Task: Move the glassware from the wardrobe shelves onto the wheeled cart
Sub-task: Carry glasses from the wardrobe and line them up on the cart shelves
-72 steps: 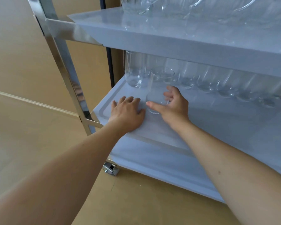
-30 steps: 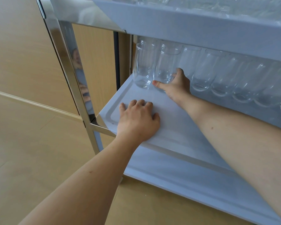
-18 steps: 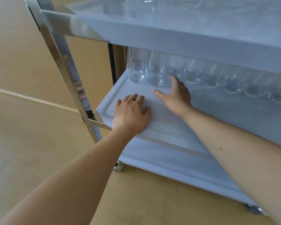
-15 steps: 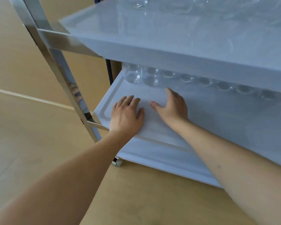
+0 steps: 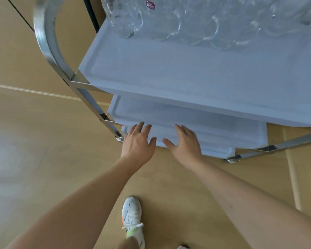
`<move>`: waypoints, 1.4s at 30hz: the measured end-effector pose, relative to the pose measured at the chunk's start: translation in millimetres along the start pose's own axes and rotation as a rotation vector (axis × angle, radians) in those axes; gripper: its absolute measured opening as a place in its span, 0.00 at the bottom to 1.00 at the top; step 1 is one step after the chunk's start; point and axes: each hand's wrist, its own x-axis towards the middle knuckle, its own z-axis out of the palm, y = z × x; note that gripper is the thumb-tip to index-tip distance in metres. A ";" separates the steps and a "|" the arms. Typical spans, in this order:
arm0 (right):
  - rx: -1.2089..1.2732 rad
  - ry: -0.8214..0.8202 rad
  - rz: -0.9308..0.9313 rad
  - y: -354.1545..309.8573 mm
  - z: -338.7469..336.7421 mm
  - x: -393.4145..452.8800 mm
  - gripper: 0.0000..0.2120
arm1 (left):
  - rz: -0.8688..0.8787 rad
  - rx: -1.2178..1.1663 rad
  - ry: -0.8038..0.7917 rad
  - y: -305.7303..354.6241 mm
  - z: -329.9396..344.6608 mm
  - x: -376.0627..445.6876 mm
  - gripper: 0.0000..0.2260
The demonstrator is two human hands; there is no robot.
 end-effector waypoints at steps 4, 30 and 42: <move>0.021 0.007 0.008 -12.2 -58.8 -53.4 0.37 | 0.020 0.006 -0.027 47.6 -52.3 -41.5 0.25; -0.095 0.772 0.189 -40.2 -549.5 -255.1 0.38 | 0.913 0.004 0.231 503.8 -366.5 -73.3 0.26; -0.236 1.080 0.593 23.6 -639.0 -427.1 0.38 | 1.420 -0.142 0.078 694.5 -357.1 -177.1 0.27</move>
